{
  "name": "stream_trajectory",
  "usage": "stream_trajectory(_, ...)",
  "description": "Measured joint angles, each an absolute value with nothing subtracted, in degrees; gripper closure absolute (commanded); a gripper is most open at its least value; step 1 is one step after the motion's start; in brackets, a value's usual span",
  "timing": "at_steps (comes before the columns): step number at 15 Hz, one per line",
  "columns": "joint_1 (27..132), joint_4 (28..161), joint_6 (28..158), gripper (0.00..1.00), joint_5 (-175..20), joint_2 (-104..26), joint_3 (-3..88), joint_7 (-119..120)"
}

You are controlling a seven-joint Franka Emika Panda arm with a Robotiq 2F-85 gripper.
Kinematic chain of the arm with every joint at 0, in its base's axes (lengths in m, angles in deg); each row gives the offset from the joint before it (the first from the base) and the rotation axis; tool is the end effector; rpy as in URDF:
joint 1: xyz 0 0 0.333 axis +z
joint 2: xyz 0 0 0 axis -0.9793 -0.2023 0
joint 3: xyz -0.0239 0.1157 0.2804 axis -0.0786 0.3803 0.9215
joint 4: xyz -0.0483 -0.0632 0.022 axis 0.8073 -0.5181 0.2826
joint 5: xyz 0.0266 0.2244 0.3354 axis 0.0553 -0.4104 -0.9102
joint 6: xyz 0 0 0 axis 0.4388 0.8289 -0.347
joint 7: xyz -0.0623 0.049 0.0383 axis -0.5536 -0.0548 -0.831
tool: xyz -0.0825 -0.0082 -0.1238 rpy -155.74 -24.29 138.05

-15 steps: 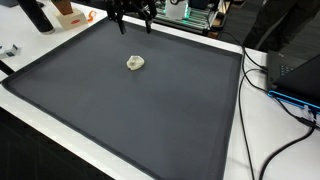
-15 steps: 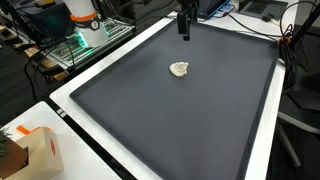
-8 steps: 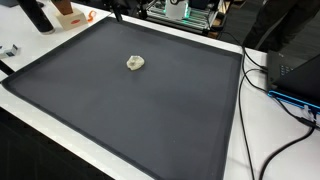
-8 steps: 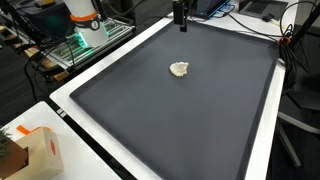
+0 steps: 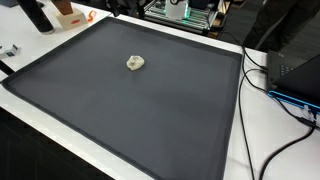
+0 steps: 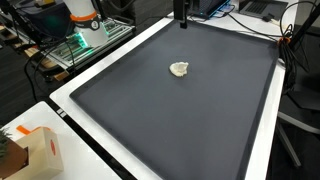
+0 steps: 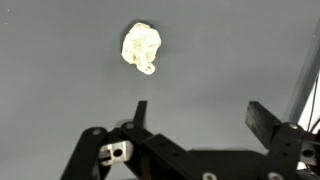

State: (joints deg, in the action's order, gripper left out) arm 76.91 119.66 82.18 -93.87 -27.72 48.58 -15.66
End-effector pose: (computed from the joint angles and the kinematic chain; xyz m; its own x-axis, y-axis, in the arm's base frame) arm 0.5798 0.0225 0.3430 0.9954 0.0786 0.0541 0.0878 -0.9762 -0.1982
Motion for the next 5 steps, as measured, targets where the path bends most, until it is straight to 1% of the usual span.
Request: stream_trajectory(5,76.94,119.43,81.96,0.0,-92.95,-27.85,48.58,-14.9)
